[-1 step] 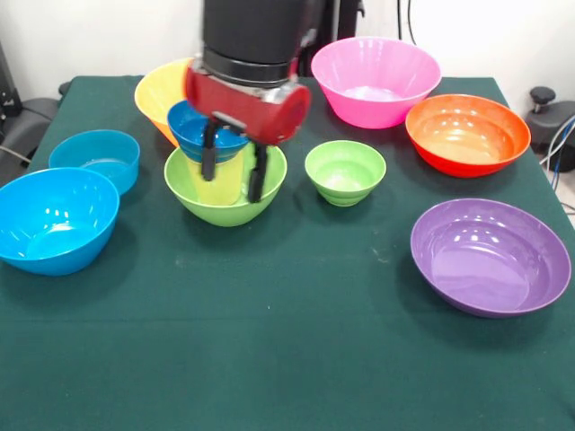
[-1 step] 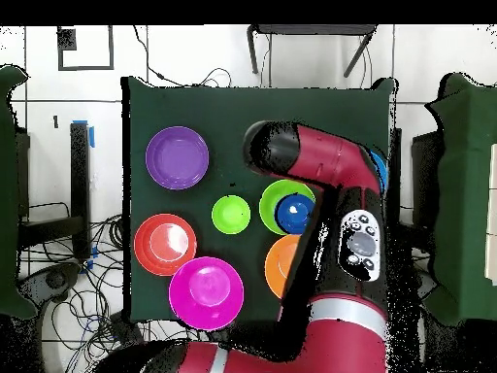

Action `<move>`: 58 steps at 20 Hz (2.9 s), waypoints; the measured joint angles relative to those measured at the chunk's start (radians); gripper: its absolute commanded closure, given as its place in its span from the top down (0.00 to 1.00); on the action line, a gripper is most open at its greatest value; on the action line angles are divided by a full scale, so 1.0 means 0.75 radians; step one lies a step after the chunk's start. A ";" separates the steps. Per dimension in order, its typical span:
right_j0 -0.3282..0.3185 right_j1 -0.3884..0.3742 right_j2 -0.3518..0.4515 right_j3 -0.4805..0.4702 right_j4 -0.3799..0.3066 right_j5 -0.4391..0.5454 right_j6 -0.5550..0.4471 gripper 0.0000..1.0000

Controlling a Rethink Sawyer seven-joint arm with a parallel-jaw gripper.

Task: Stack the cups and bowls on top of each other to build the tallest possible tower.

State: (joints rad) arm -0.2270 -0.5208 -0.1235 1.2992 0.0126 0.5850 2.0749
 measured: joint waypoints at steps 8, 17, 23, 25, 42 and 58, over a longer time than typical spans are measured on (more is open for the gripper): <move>-0.108 0.005 0.084 -0.065 -0.107 0.000 -0.016 1.00; -0.243 0.007 0.201 -0.070 -0.255 0.000 -0.081 1.00; -0.318 0.011 0.263 -0.070 -0.343 -0.007 -0.123 1.00; -0.344 0.015 0.286 -0.070 -0.377 -0.022 -0.123 1.00; -0.457 0.119 0.419 -0.035 -0.565 -0.138 -0.123 1.00; -0.552 0.158 0.503 0.053 -0.730 -0.183 -0.123 1.00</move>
State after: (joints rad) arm -0.6411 -0.4020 0.2539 1.3387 -0.5348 0.4474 1.9826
